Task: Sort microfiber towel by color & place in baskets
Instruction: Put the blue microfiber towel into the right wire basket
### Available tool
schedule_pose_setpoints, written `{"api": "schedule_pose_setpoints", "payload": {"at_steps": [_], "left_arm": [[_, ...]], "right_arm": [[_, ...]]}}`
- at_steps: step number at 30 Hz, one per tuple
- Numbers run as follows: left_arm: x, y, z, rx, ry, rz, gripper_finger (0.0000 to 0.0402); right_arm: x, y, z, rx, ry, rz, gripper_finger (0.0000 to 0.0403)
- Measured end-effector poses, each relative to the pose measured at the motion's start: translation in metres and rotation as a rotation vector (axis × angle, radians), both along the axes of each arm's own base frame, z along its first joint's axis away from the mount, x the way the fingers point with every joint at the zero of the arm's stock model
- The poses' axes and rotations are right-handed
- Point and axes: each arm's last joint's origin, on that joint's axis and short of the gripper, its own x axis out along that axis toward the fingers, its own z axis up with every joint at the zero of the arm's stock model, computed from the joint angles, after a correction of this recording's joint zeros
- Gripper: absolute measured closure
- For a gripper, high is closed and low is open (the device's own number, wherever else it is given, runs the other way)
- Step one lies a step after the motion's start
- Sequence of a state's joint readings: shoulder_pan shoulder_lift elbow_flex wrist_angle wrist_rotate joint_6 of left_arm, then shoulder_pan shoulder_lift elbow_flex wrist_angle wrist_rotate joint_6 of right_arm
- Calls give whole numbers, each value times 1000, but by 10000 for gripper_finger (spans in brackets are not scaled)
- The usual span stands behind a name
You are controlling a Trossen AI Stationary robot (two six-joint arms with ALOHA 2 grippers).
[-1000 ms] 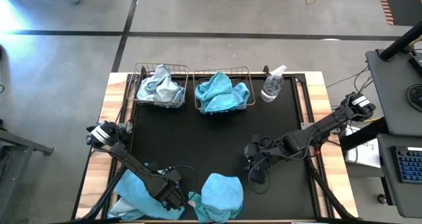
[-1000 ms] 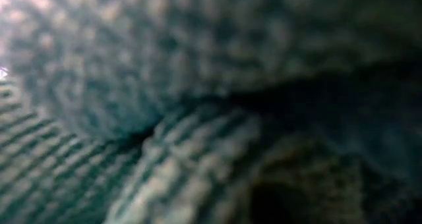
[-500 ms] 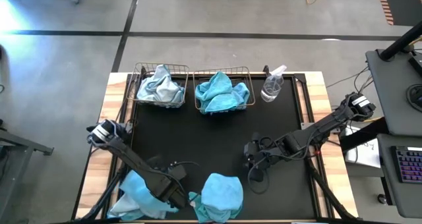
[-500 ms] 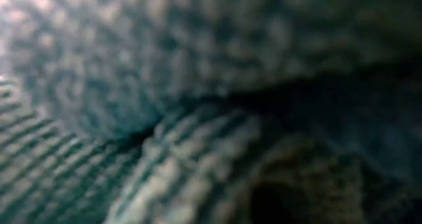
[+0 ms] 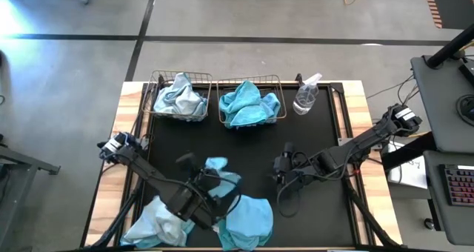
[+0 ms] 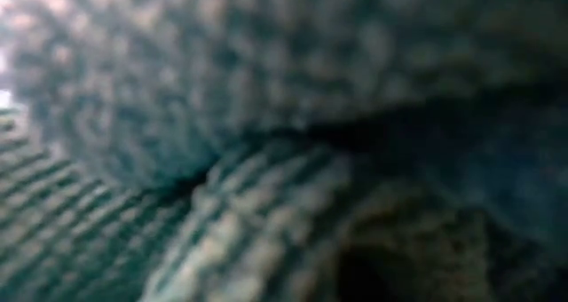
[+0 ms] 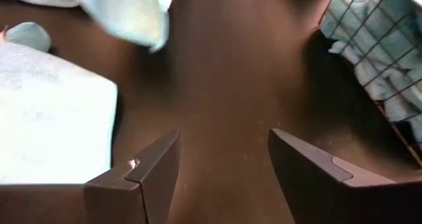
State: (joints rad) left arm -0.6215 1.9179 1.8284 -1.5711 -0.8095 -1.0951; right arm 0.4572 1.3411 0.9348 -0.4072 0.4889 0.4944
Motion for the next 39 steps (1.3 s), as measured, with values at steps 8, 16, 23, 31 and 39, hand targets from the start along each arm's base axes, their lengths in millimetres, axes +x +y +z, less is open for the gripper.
{"api": "schedule_pose_setpoints", "payload": {"at_steps": [8,16,23,31,39], "left_arm": [[24,44,9,255,-49,32,402],[45,109,15,378,-16,174,402],[57,165,41,414,28,264,401],[69,223,108,429,-84,305,401],[72,275,164,205,-389,135,401]], "right_arm": [[0,-1,0,-8,-4,-9,179],[0,-1,0,-7,-5,-10,179],[0,0,0,1,-9,-17,179],[1,0,1,14,-16,-29,179],[1,0,1,20,-27,-28,179]]}}
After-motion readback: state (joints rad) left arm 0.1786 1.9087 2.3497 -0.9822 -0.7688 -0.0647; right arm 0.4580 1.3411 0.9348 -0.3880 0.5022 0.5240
